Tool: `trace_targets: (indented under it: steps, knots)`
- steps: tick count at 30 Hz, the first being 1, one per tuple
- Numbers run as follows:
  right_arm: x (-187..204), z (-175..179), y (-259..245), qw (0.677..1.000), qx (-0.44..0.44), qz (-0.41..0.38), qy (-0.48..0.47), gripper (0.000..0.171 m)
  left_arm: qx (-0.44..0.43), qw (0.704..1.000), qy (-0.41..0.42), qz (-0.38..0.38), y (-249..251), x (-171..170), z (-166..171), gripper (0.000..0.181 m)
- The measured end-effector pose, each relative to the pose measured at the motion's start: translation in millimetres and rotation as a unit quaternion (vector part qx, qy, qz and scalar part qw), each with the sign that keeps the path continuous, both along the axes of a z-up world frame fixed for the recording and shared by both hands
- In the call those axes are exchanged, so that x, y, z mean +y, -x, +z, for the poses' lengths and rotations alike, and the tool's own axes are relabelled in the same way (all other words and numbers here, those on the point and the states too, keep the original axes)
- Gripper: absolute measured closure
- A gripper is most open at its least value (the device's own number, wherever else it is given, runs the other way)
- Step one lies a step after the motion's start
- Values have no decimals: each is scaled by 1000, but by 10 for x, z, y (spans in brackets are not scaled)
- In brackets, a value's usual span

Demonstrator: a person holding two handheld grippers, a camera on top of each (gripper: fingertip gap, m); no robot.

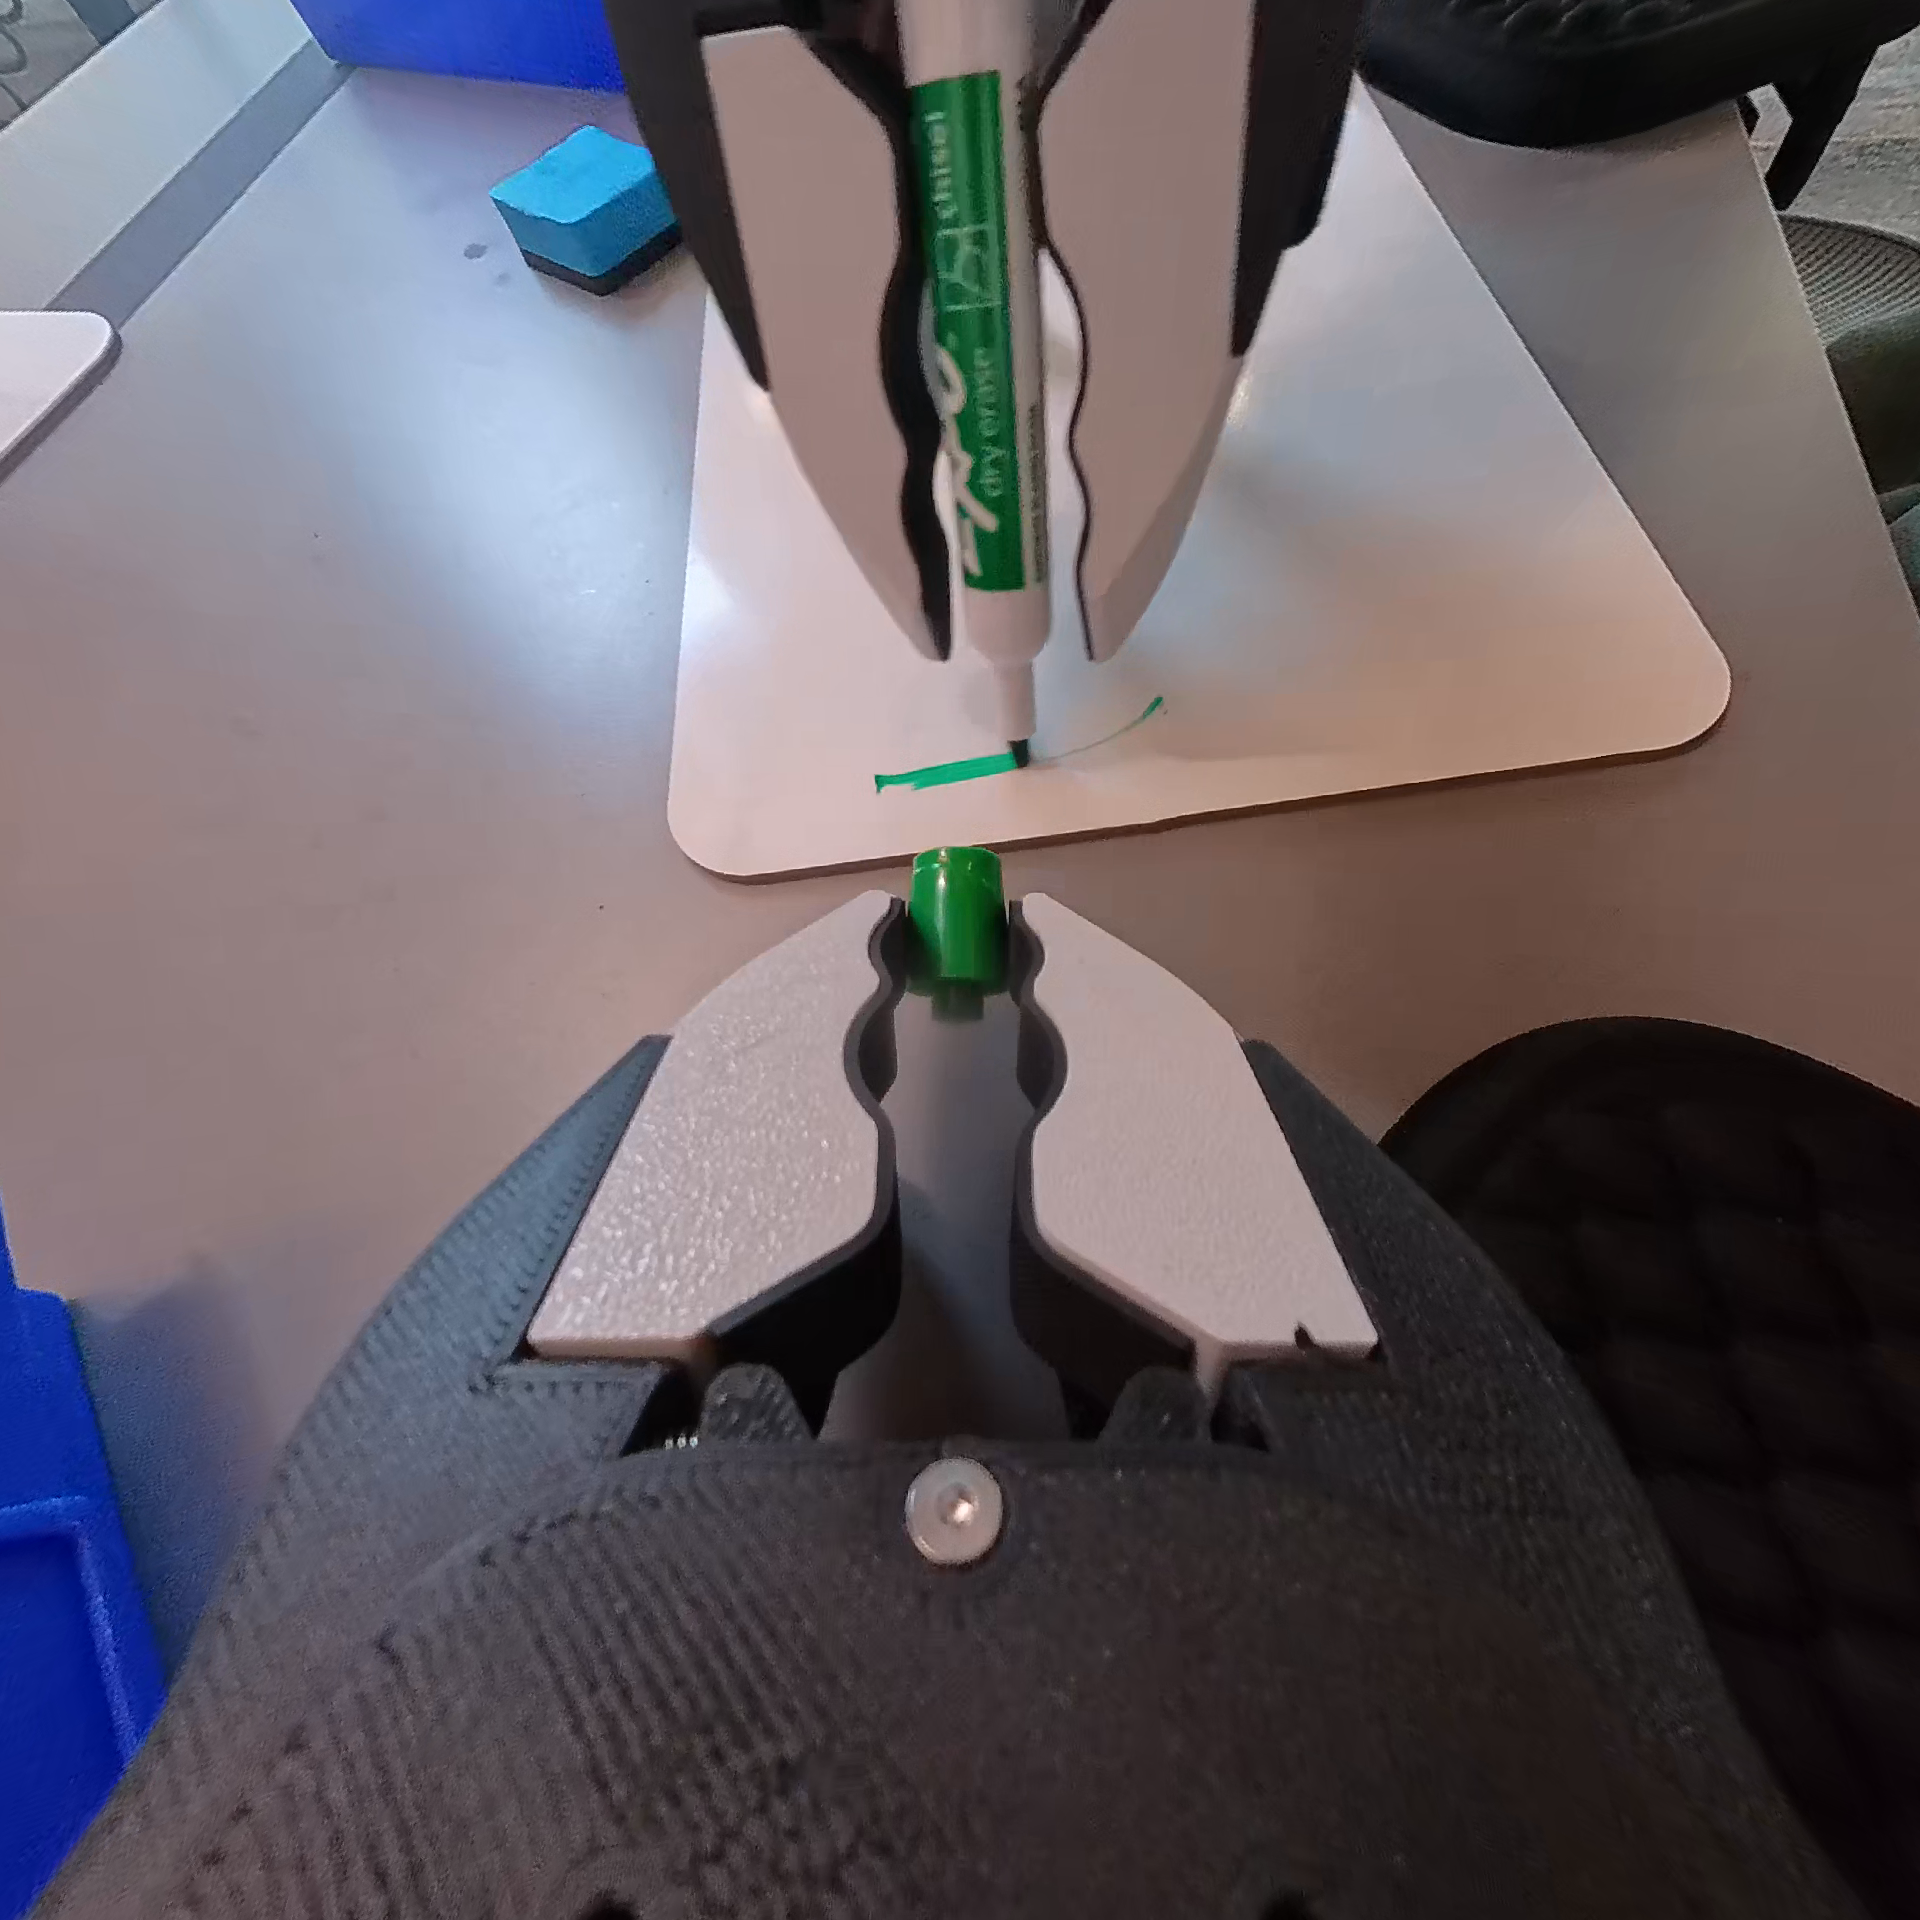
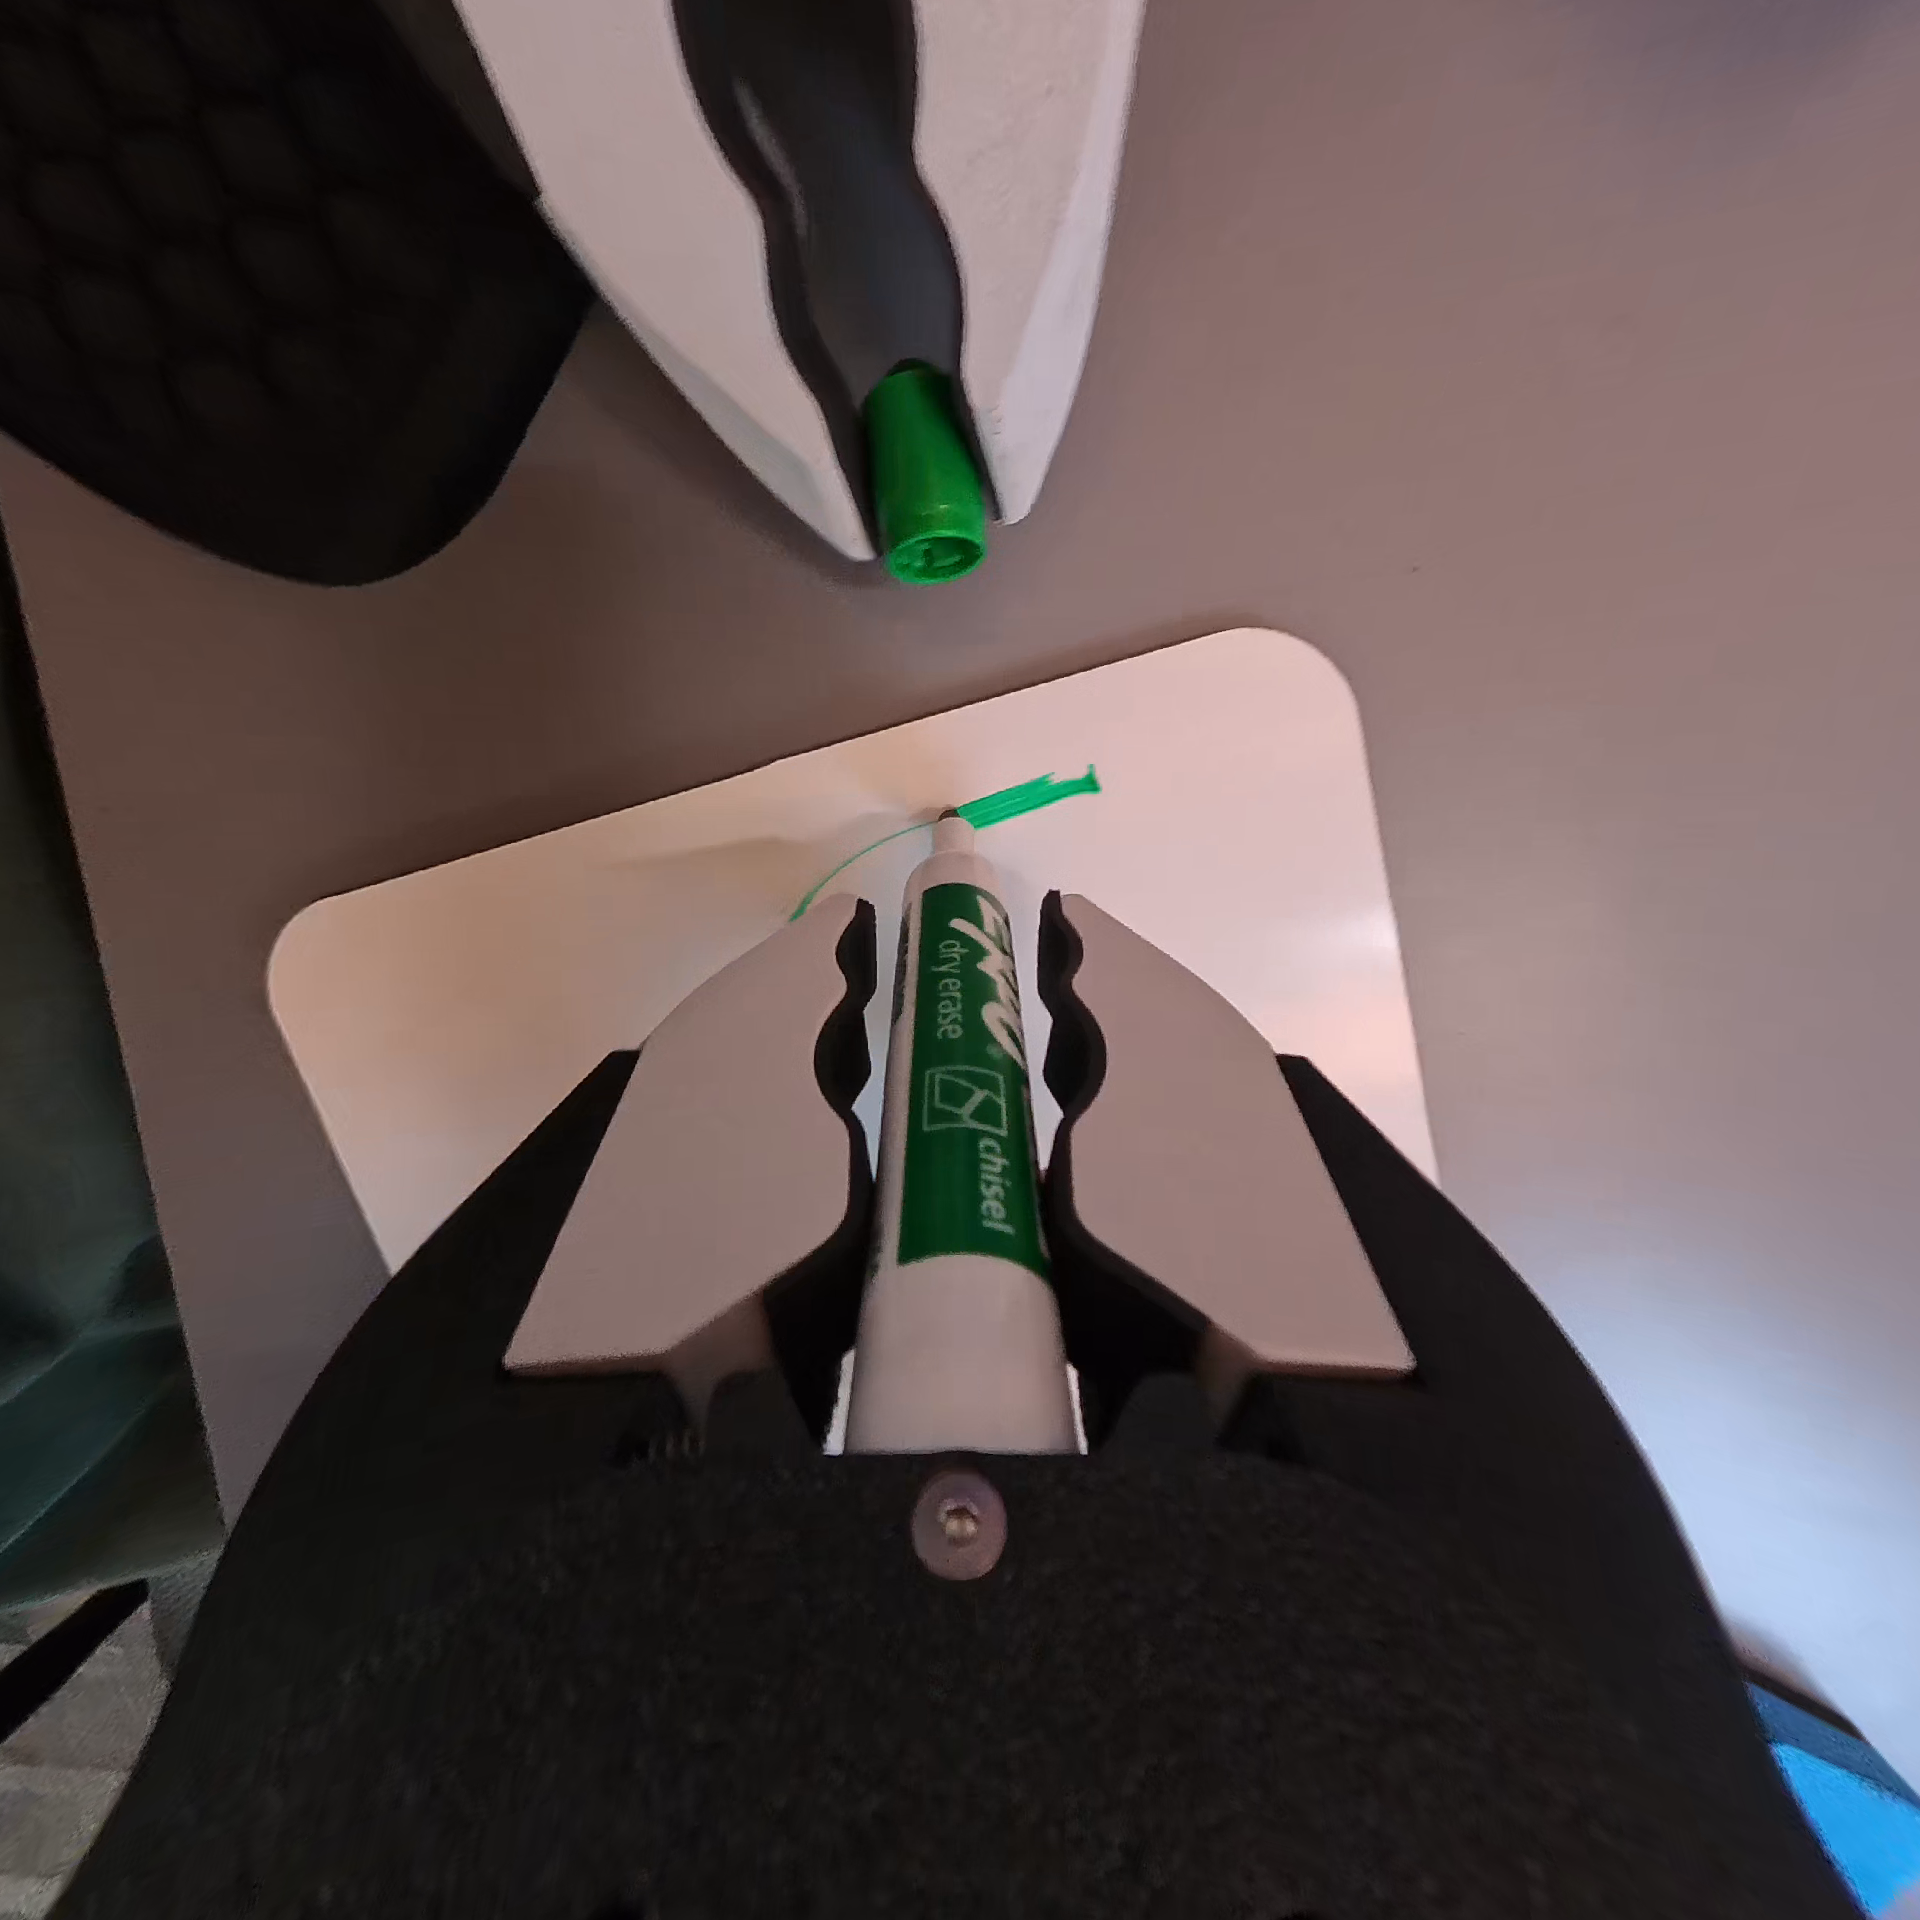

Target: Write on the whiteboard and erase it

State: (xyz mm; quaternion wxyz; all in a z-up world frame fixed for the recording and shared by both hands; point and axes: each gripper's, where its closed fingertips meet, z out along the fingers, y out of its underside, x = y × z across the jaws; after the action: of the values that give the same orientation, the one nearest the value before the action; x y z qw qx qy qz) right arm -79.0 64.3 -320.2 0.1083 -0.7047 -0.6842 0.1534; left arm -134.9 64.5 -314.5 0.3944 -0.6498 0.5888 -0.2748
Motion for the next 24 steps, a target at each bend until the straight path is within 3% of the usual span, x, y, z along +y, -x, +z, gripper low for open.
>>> trace_targets:
  steps: [10,24]
  knots:
    - [-334,8,-277,999,-46,21,5,140,2,1000,0,0,1,6,-7,162]
    - [391,8,-312,998,-45,-27,-46,139,3,1000,2,-2,2,4,-12,162]
